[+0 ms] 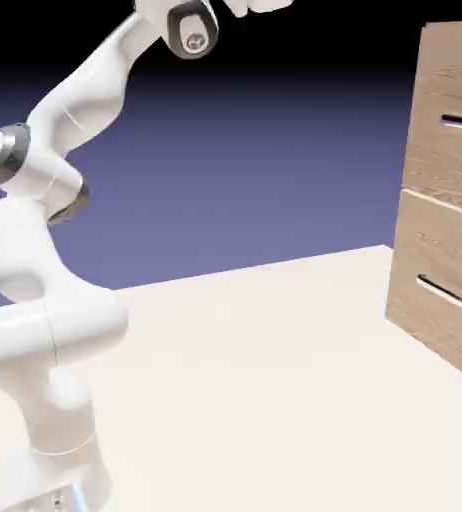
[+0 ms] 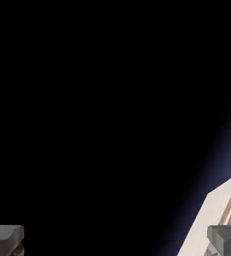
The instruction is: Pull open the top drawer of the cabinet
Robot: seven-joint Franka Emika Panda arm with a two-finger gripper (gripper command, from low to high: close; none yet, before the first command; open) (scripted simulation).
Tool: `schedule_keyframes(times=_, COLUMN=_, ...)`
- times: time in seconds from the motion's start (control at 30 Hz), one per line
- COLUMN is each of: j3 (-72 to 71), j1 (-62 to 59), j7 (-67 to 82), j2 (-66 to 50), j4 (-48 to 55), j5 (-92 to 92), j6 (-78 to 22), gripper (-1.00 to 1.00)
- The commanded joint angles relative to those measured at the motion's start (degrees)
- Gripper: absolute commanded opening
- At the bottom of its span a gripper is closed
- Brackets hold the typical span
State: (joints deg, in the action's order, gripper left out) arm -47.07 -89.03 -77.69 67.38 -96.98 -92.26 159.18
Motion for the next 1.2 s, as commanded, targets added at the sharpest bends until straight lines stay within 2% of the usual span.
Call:
schedule_keyframes(times=0.0, j3=-1.09, j1=-2.08, j7=-0.82, j2=0.80, j4=1.48, j5=-2.14, j6=-0.34, gripper=0.00)
schedule_keyframes(times=0.67, j3=-22.64, j1=-43.15, j7=-16.95, j2=16.70, j4=30.79, j5=-44.38, j6=-7.13, gripper=0.00)
schedule_keyframes(times=1.17, j3=-12.43, j1=-62.87, j7=-38.80, j2=18.63, j4=57.95, j5=-39.87, j6=-2.34, gripper=0.00)
